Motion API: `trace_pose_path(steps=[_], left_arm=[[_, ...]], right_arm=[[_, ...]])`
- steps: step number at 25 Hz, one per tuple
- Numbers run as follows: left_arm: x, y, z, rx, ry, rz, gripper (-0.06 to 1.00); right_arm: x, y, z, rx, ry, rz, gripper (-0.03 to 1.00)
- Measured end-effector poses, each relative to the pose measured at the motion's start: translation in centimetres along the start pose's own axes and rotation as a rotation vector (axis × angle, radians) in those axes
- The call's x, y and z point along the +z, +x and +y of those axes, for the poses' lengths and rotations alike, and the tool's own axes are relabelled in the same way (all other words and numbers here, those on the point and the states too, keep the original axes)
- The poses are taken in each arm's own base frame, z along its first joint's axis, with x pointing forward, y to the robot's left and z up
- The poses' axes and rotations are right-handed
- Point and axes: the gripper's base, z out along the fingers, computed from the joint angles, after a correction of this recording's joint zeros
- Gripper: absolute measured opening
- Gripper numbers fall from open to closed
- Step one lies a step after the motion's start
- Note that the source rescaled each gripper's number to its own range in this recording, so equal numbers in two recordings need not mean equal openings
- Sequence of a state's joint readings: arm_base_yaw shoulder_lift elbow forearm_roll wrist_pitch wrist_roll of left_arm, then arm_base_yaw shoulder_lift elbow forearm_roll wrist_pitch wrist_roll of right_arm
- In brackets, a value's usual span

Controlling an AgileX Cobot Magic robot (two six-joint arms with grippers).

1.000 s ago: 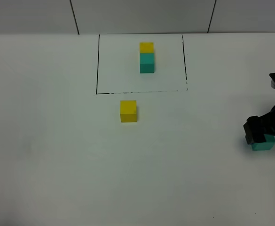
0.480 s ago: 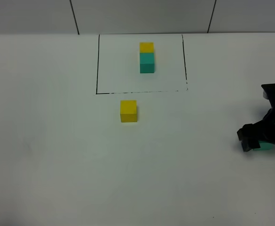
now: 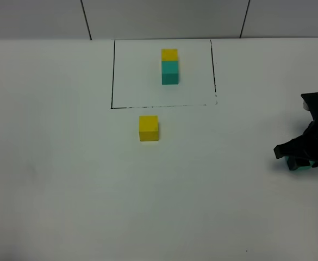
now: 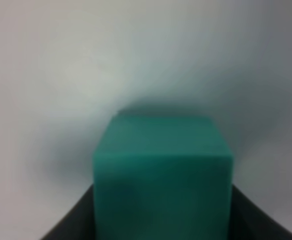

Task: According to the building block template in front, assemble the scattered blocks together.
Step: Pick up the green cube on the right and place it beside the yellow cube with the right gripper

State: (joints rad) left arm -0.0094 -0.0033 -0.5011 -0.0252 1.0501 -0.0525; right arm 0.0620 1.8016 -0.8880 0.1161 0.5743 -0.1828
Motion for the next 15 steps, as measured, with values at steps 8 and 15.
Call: trace_pose_path(steps=[8, 15], left_arm=[[0.0, 0.0, 0.0, 0.000, 0.000, 0.000, 0.74], [0.0, 0.0, 0.0, 0.000, 0.000, 0.000, 0.74]], right_arm=[[-3.2, -4.7, 7.6, -0.645, -0.026, -0.063, 0.01], [-2.5, -8.5, 12.8, -1.001, 0.043, 0.051, 0.01]])
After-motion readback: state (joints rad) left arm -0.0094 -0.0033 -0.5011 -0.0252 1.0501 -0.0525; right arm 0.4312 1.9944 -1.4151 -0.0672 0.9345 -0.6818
